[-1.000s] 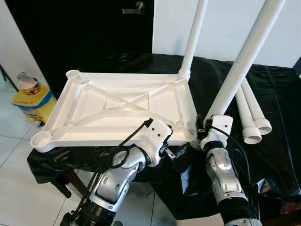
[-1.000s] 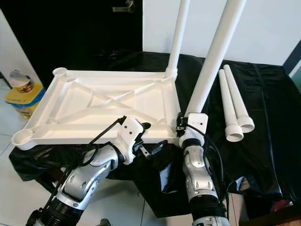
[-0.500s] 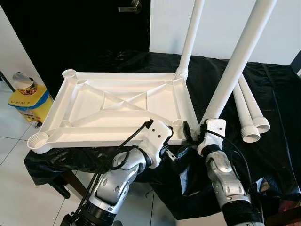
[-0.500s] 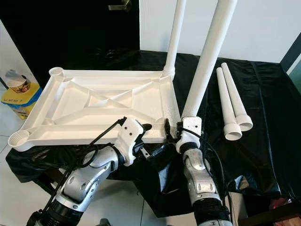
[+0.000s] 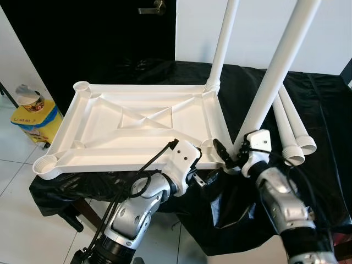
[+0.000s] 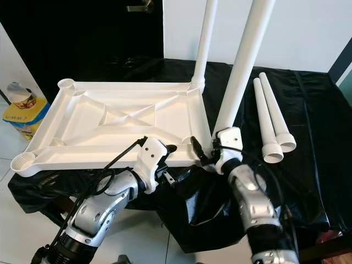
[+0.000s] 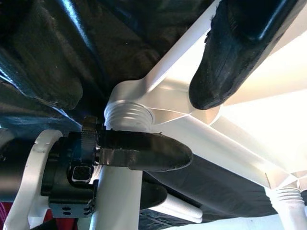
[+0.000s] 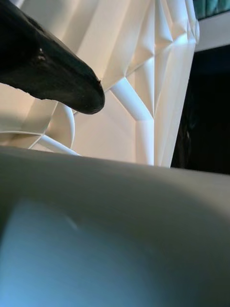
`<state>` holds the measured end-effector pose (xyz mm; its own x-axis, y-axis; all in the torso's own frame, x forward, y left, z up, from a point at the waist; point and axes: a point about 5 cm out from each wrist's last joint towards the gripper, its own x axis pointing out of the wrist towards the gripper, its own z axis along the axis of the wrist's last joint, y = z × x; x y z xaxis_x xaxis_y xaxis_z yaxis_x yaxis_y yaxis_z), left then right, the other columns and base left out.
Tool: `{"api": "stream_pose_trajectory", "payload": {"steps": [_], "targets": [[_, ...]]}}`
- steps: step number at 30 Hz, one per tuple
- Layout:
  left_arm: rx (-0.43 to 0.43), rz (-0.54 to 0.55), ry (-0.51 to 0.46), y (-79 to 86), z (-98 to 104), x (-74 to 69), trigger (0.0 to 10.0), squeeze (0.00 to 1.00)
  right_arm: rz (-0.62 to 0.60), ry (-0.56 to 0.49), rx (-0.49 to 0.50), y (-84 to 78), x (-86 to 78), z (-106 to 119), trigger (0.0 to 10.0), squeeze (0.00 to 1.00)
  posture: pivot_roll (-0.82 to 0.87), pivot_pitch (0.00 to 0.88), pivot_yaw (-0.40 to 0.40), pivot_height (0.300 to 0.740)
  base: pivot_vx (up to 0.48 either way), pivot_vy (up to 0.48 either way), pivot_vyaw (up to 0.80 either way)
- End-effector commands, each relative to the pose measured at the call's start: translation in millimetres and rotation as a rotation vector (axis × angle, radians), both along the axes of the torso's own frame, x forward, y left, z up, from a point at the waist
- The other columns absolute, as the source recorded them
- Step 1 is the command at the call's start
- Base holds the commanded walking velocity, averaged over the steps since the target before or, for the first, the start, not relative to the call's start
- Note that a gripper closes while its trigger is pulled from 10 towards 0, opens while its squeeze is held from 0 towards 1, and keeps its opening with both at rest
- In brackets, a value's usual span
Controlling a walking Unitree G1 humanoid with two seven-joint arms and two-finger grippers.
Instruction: Building children table
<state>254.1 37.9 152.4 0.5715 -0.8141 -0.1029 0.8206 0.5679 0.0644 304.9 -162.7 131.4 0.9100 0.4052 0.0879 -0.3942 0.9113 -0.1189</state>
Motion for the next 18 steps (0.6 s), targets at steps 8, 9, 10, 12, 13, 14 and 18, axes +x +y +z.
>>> {"api": "stream_pose_trajectory", "payload": {"steps": [8,9,10,12,13,14,18], "targets": [[-0.007,-0.001,0.013,2.3,2.6,-3.8,10.0,0.0,0.007,0.062,-0.003,-5.3,-6.3,-14.7,0.0,0.0,0.03,0.054,-0.028,0.74,0.0,0.0,0.0],[-0.007,-0.001,0.013,2.3,2.6,-3.8,10.0,0.0,0.007,0.062,-0.003,-5.3,-6.3,-14.7,0.0,0.0,0.03,0.054,-0.028,0.74,0.0,0.0,0.0],[-0.008,0.002,0.013,3.1,2.8,-4.1,10.0,0.0,0.001,0.072,0.001,-4.3,-7.8,-17.4,0.0,0.0,0.03,0.053,-0.026,0.74,0.0,0.0,0.0],[-0.007,0.004,0.014,3.3,2.6,-4.6,10.0,0.0,-0.01,0.082,0.005,-3.8,-9.2,-20.0,0.0,0.0,0.03,0.049,-0.024,0.74,0.0,0.0,0.0],[-0.009,0.003,0.016,3.0,2.6,-5.4,10.0,0.0,-0.031,0.095,0.021,-3.8,-10.5,-22.3,0.0,0.0,0.03,0.049,-0.023,0.74,0.0,0.0,0.0],[-0.01,0.003,0.015,3.2,3.0,-5.7,10.0,0.0,-0.053,0.101,0.038,-2.9,-11.6,-23.4,10.0,0.0,0.03,0.059,-0.023,0.74,0.0,0.0,0.0],[-0.007,0.003,0.015,4.3,3.3,-4.9,10.0,0.0,-0.097,0.103,0.068,-1.2,-12.3,-24.0,10.0,0.0,0.02,0.067,-0.021,0.74,0.0,0.0,0.0]]}}
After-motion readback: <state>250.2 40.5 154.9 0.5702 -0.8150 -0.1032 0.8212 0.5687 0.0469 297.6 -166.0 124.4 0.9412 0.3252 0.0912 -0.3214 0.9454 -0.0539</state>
